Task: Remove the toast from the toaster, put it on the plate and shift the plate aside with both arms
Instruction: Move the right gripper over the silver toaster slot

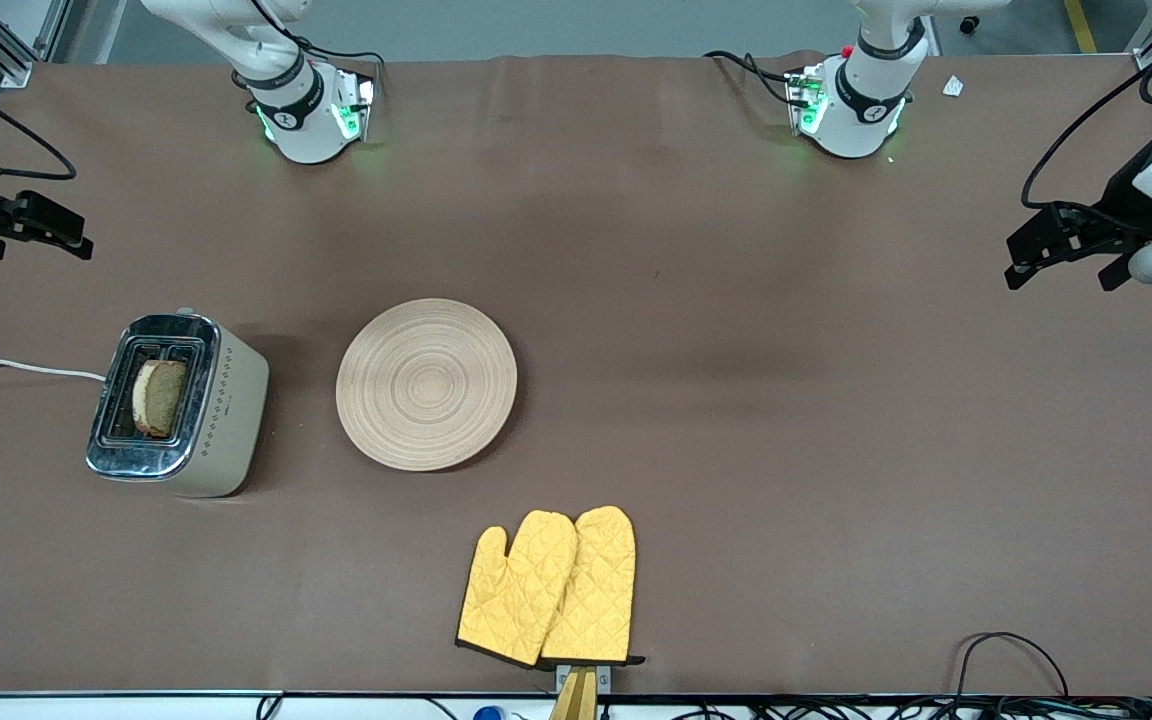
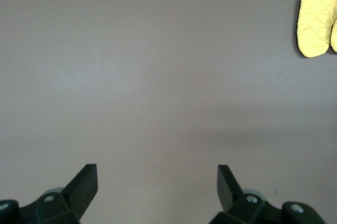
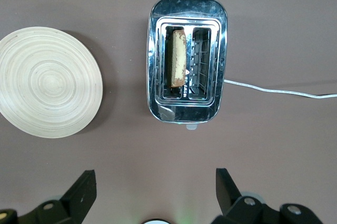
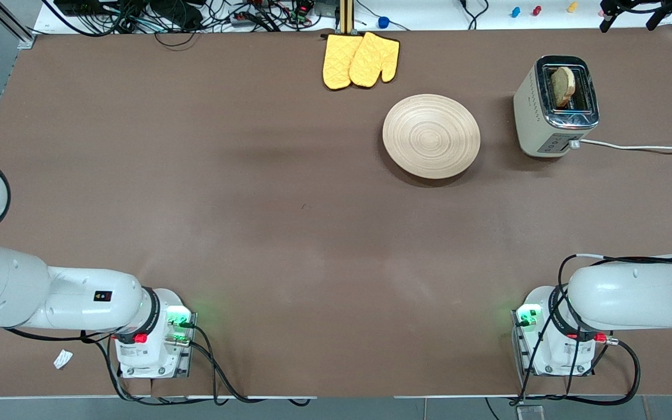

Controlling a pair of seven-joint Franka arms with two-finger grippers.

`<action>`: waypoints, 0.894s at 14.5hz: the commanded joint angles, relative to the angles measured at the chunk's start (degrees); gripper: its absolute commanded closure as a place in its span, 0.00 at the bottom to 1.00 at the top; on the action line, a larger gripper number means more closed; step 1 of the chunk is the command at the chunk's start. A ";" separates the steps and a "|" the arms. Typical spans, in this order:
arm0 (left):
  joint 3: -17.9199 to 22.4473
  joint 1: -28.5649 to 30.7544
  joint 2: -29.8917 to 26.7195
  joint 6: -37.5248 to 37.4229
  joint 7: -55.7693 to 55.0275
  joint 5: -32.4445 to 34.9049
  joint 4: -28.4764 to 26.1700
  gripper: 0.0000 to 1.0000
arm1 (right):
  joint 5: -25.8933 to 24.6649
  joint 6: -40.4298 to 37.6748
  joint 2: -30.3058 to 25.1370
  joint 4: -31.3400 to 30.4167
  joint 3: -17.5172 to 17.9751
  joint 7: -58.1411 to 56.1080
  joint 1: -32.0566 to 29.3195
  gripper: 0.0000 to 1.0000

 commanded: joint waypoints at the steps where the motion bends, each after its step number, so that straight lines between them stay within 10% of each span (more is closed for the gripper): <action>1: -0.26 -0.24 0.70 -0.60 -0.41 1.88 1.61 0.00 | 0.26 -0.59 -0.86 -0.21 0.18 -0.43 -0.30 0.00; 13: -0.96 -2.26 2.37 -3.15 -1.20 -2.33 0.82 0.00 | 0.61 10.29 1.25 -9.07 -0.08 -0.43 -1.44 0.00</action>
